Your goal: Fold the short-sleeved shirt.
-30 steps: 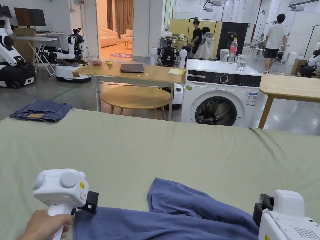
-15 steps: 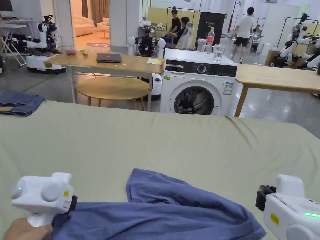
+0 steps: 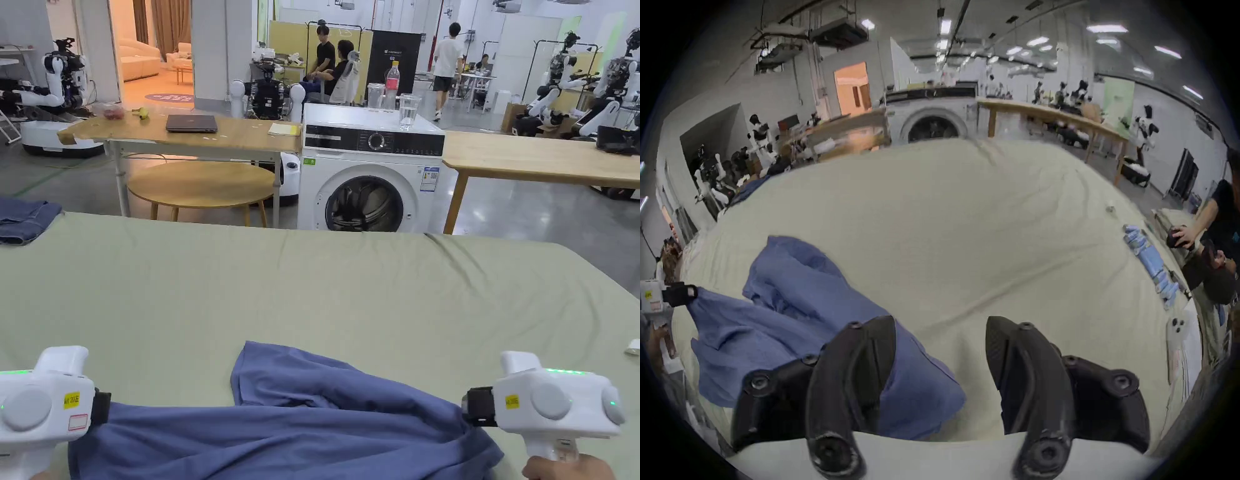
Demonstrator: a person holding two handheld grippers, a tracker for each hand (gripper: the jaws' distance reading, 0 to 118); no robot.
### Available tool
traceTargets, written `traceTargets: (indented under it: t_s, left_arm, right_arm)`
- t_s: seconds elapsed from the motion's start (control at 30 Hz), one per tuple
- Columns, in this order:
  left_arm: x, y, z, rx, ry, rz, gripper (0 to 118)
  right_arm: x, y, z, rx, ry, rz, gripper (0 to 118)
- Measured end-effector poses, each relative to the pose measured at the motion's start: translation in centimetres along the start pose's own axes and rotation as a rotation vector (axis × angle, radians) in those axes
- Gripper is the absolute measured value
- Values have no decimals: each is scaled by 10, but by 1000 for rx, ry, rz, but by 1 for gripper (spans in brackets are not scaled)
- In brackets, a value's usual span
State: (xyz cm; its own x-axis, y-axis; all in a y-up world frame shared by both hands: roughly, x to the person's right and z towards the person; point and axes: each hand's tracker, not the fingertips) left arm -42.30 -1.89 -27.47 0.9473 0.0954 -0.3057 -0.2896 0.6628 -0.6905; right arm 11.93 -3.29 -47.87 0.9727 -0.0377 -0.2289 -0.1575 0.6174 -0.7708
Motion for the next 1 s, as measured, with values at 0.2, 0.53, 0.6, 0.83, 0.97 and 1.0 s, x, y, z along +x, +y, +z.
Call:
traceTargets:
  t_s: [0.2,0.53,0.6,0.83,0.97,1.0]
  left_arm:
    - [2,-13,-2,-23,-9,8,0]
    - [-2,-10,-3,-5,-17,12,0]
    - [-4,-2,4,30,-17,14,0]
    - [-16,53,47,169,-24,39,0]
    - [-18,90,87,247,-28,53,0]
    - [-19,100,97,269,-25,48,0]
  right_arm:
    - [-2,-8,-42,-166,86,-18,31]
    - [-7,-14,-6,34,68,-13,3]
    - [-4,-5,8,93,62,-34,3]
    - [-23,39,74,296,18,61,3]
    - [-39,65,111,392,2,97,3]
    - [-41,72,119,427,-9,108,3]
